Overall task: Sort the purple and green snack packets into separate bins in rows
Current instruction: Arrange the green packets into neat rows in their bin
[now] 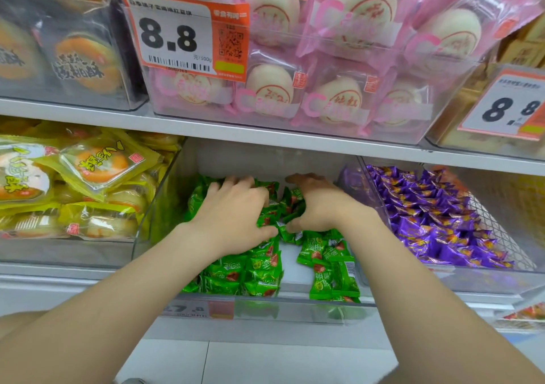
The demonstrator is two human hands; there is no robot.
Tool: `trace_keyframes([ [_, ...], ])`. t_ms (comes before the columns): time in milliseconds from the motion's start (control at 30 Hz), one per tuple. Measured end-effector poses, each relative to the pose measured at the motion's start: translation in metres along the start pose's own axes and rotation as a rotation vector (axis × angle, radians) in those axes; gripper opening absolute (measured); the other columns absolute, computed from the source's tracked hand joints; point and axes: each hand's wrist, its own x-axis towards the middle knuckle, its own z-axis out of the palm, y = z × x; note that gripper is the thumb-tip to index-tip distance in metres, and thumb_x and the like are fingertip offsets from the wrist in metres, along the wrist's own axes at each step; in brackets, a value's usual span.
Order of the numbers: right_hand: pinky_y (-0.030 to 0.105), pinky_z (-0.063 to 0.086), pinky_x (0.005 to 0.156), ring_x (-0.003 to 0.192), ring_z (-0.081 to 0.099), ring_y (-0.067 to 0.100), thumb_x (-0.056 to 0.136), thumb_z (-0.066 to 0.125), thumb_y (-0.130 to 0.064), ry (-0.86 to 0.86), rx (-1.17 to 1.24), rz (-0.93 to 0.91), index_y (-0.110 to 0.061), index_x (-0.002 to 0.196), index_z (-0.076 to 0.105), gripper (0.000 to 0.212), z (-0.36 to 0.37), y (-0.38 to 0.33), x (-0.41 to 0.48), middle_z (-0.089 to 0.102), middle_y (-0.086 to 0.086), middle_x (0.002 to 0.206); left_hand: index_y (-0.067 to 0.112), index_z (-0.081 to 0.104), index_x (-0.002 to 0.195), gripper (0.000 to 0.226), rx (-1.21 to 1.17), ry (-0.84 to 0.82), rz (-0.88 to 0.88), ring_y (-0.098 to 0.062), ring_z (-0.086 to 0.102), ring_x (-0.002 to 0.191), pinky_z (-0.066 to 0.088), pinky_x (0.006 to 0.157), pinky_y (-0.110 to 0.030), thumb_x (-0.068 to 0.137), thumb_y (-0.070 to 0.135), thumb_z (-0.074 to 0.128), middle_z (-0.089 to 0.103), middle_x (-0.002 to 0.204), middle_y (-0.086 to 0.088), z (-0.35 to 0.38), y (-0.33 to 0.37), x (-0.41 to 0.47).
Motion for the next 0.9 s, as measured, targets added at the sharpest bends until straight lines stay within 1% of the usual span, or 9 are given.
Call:
trace_keyframes([
  [100, 0.052, 0.042, 0.114, 0.146, 0.036, 0.036, 0.065, 0.087, -0.067, -0.037, -0.054, -0.008, -0.03, 0.155, 0.034, 0.11, 0.008, -0.003, 0.006, 0.043, 0.008, 0.156, 0.026, 0.052, 0.134, 0.052, 0.02, 0.057, -0.006, -0.031, 0.051, 0.127, 0.046, 0.1, -0.049, 0.094, 0.059, 0.06, 0.053, 0.132, -0.001, 0.008, 0.0, 0.012],
  [233, 0.055, 0.04, 0.114, 0.144, 0.032, 0.038, 0.067, 0.084, -0.07, -0.098, -0.114, 0.047, -0.035, 0.152, 0.038, 0.102, 0.003, -0.001, 0.008, 0.041, 0.008, 0.155, 0.024, 0.06, 0.13, 0.045, 0.056, 0.008, -0.077, -0.032, 0.046, 0.13, 0.039, 0.103, -0.049, 0.098, 0.054, 0.053, 0.058, 0.131, -0.004, 0.015, -0.005, 0.029],
  [433, 0.054, 0.039, 0.114, 0.141, 0.033, 0.041, 0.078, 0.078, -0.047, -0.138, -0.094, 0.008, -0.038, 0.15, 0.041, 0.081, -0.005, -0.001, 0.006, 0.04, 0.009, 0.145, 0.022, 0.064, 0.118, 0.033, 0.073, 0.011, -0.109, -0.032, 0.052, 0.119, 0.038, 0.099, -0.045, 0.095, 0.045, 0.056, 0.067, 0.118, -0.007, 0.018, -0.01, 0.034],
  [567, 0.051, 0.039, 0.108, 0.142, 0.029, 0.04, 0.069, 0.079, -0.066, -0.169, -0.083, -0.007, -0.045, 0.149, 0.038, 0.093, -0.001, -0.005, 0.005, 0.035, 0.009, 0.148, 0.021, 0.06, 0.117, 0.036, 0.038, 0.139, -0.153, -0.035, 0.053, 0.118, 0.042, 0.096, -0.045, 0.087, 0.041, 0.064, 0.062, 0.117, -0.006, 0.008, -0.012, 0.028],
  [633, 0.054, 0.035, 0.111, 0.145, 0.025, 0.042, 0.07, 0.078, -0.073, -0.187, -0.136, 0.012, -0.044, 0.154, 0.034, 0.099, 0.003, -0.008, 0.005, 0.03, 0.011, 0.154, 0.02, 0.06, 0.115, 0.04, 0.159, 0.179, -0.196, -0.038, 0.053, 0.117, 0.042, 0.093, -0.046, 0.082, 0.04, 0.067, 0.059, 0.117, -0.009, 0.004, -0.017, 0.023],
  [733, 0.056, 0.032, 0.113, 0.144, 0.025, 0.043, 0.075, 0.079, -0.066, -0.161, -0.151, 0.043, -0.042, 0.153, 0.036, 0.093, 0.005, -0.009, 0.005, 0.031, 0.012, 0.152, 0.018, 0.063, 0.117, 0.044, 0.338, 0.084, -0.297, -0.04, 0.047, 0.123, 0.04, 0.096, -0.046, 0.084, 0.047, 0.068, 0.053, 0.125, -0.013, 0.004, -0.023, 0.015],
  [800, 0.057, 0.031, 0.113, 0.143, 0.026, 0.043, 0.075, 0.08, -0.054, -0.133, -0.166, 0.066, -0.042, 0.15, 0.037, 0.087, 0.007, -0.007, 0.006, 0.034, 0.013, 0.149, 0.018, 0.063, 0.119, 0.041, 0.333, 0.116, -0.232, -0.039, 0.046, 0.123, 0.04, 0.096, -0.048, 0.089, 0.046, 0.064, 0.052, 0.127, -0.012, 0.006, -0.024, 0.015],
  [867, 0.059, 0.03, 0.113, 0.145, 0.023, 0.043, 0.077, 0.075, -0.051, -0.134, -0.193, 0.087, -0.044, 0.154, 0.03, 0.09, 0.01, -0.005, 0.006, 0.032, 0.015, 0.151, 0.026, 0.063, 0.125, 0.036, 0.199, 0.172, -0.044, -0.034, 0.046, 0.123, 0.038, 0.096, -0.048, 0.095, 0.045, 0.056, 0.053, 0.127, -0.006, 0.007, -0.02, 0.018],
  [900, 0.059, 0.029, 0.113, 0.146, 0.021, 0.043, 0.078, 0.072, -0.052, -0.142, -0.209, 0.094, -0.045, 0.156, 0.026, 0.091, 0.013, -0.005, 0.007, 0.03, 0.016, 0.152, 0.033, 0.061, 0.129, 0.037, 0.122, 0.143, 0.055, -0.03, 0.045, 0.125, 0.036, 0.097, -0.048, 0.097, 0.049, 0.05, 0.053, 0.129, -0.001, 0.008, -0.017, 0.02],
])
